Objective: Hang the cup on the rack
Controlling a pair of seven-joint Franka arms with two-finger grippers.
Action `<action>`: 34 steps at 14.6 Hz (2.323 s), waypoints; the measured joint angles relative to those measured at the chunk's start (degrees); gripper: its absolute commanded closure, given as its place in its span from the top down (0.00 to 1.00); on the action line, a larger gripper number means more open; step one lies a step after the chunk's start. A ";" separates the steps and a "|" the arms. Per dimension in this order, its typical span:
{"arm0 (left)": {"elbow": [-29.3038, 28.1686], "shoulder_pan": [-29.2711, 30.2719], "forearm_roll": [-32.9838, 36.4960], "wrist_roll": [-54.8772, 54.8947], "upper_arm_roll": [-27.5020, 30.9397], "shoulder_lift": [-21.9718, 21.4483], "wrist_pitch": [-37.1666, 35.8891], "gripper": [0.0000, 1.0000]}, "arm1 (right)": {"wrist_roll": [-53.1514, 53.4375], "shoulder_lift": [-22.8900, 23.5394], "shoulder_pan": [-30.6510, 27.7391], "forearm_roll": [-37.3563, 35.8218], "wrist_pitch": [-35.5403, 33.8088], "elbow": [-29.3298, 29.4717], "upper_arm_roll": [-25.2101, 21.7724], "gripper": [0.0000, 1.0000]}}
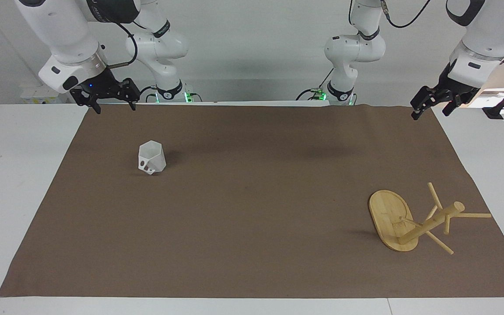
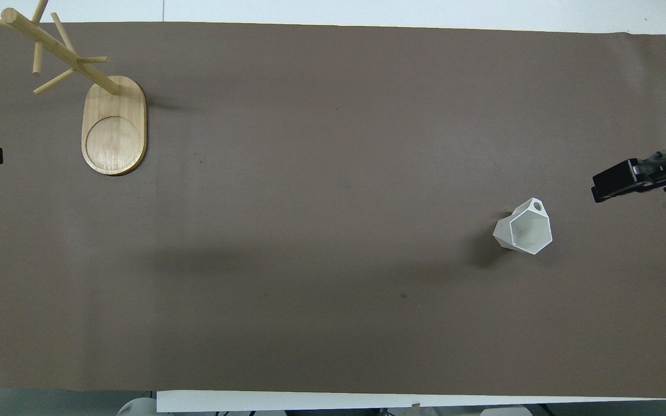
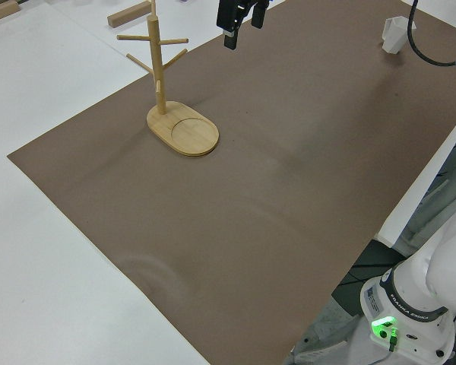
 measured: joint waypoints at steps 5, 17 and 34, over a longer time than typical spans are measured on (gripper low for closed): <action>0.00 0.00 0.00 0.00 0.00 0.00 0.00 1.00 | 0.00 0.00 0.11 0.00 0.11 0.00 0.03 1.00; 0.00 0.00 0.00 0.00 0.00 0.00 0.00 1.00 | -38.42 0.68 -8.30 5.79 6.71 -4.15 -0.24 1.00; 0.00 0.00 0.00 0.00 0.00 0.00 0.00 1.00 | -131.51 10.81 -35.41 54.51 20.89 -42.26 -0.73 1.00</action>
